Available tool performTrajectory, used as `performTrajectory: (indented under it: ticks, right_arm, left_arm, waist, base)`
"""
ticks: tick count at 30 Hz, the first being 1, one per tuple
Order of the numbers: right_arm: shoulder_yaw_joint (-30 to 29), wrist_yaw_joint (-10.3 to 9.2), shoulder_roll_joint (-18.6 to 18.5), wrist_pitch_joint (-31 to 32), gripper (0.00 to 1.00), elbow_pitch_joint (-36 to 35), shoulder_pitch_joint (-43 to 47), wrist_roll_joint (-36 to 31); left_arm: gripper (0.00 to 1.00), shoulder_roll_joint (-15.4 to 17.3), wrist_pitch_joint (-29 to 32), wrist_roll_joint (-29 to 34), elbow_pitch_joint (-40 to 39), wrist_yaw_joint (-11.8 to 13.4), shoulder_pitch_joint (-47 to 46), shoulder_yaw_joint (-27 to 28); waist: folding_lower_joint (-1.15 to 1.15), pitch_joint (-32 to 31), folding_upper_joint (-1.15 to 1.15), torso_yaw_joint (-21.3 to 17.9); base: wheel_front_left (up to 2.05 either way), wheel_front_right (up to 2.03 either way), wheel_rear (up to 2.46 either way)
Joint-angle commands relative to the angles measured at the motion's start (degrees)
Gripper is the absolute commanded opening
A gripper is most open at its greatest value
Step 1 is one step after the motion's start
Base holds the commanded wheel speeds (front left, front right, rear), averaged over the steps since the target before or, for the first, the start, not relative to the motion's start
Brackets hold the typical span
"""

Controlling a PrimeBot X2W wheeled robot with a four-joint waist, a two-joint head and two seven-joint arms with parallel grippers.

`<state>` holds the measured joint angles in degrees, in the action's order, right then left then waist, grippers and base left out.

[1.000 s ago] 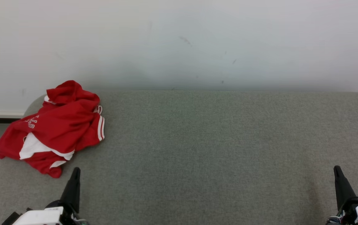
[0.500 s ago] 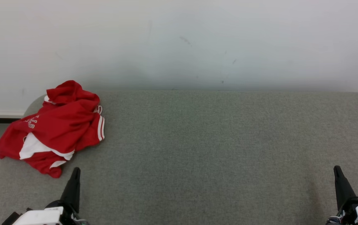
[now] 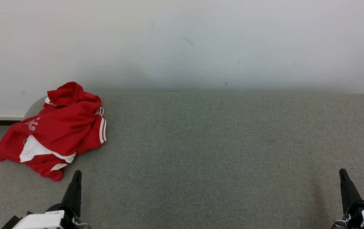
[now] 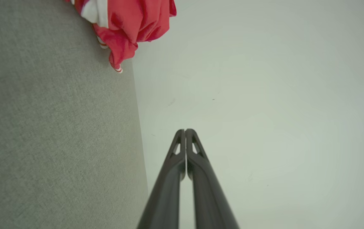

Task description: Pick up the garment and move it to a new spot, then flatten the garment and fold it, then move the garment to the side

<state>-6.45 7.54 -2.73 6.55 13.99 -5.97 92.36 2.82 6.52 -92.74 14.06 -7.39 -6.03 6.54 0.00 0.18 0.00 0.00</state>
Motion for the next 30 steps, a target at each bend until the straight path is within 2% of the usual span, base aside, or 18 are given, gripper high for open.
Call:
performTrajectory:
  ticks: [1, 13, 14, 23, 30]
  right_arm:
    - [-0.1, -0.14, -0.4, 0.1, 0.0, 0.1, -0.8, 0.1]
    - [-0.1, -0.14, -0.4, 0.1, 0.0, 0.1, -0.8, 0.1]
    - [0.0, 0.0, 0.0, 0.0, 1.0, 0.0, 0.0, 0.0]
    - [0.8, -0.01, 0.1, -2.1, 1.0, -0.5, 1.2, -2.3]
    - [1.8, -0.01, -0.7, -4.3, 1.0, -3.1, 2.2, -15.5]
  left_arm:
    - [0.0, 0.2, 0.1, 0.9, 0.0, -0.3, -0.6, 0.0]
    - [0.0, 0.2, 0.1, 0.9, 0.0, -0.3, -0.6, 0.0]
    - [1.0, 0.0, 0.0, 0.0, 0.0, 0.0, 0.0, 0.0]
    - [1.0, -0.1, -2.1, 2.1, 0.0, 0.2, 0.6, -1.5]
    - [1.0, 0.0, -4.3, 13.5, -1.1, 1.5, 0.9, -3.5]
  waist:
    - [0.0, 0.0, 0.0, 0.0]
    - [0.0, 0.0, 0.0, 0.0]
    - [0.0, 0.0, 0.0, 0.0]
    - [0.0, 0.0, 0.0, 0.0]
    - [0.0, 0.0, 0.0, -0.1]
  base:
    - [0.0, 0.0, 0.0]
    - [0.0, 0.0, 0.0]
    - [0.0, 0.0, 0.0]
    - [0.0, 0.0, 0.0]
    - [0.0, 0.0, 0.0]
